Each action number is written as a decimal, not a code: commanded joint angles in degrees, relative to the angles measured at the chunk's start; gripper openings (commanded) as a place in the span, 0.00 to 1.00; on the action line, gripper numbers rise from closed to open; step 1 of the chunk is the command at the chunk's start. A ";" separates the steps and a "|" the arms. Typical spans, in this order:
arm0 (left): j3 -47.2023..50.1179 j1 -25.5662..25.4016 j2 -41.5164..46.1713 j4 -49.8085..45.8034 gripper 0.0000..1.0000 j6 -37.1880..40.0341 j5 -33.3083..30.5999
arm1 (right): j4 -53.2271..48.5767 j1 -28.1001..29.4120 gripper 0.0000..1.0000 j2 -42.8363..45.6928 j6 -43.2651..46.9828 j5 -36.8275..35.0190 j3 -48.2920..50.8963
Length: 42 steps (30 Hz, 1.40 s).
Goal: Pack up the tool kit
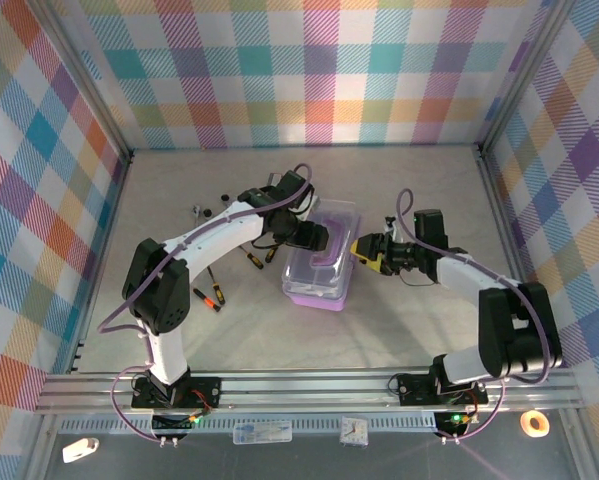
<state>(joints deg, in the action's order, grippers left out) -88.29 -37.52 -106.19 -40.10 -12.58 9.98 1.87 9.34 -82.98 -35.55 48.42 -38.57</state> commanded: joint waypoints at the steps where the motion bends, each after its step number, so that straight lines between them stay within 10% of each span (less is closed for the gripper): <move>1: 5.76 3.07 -4.30 -4.25 0.55 0.89 0.04 | 6.97 -0.30 0.69 -4.06 -1.46 3.69 1.99; 22: 8.09 4.57 -4.45 -1.94 0.52 2.74 5.47 | 44.03 0.37 0.65 -11.15 -19.65 22.03 4.80; 31: 7.88 3.33 -7.37 -3.26 0.51 0.40 -5.00 | 73.62 0.94 0.63 -7.61 -44.18 24.35 3.93; 42: 7.59 3.33 -10.37 -6.04 0.48 -0.17 -13.93 | 78.68 1.99 0.58 -2.62 -43.71 23.91 5.23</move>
<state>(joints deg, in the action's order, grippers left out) -85.95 -32.60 -106.41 -35.66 -13.91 12.51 58.78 8.08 -93.23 -77.03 61.45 -30.74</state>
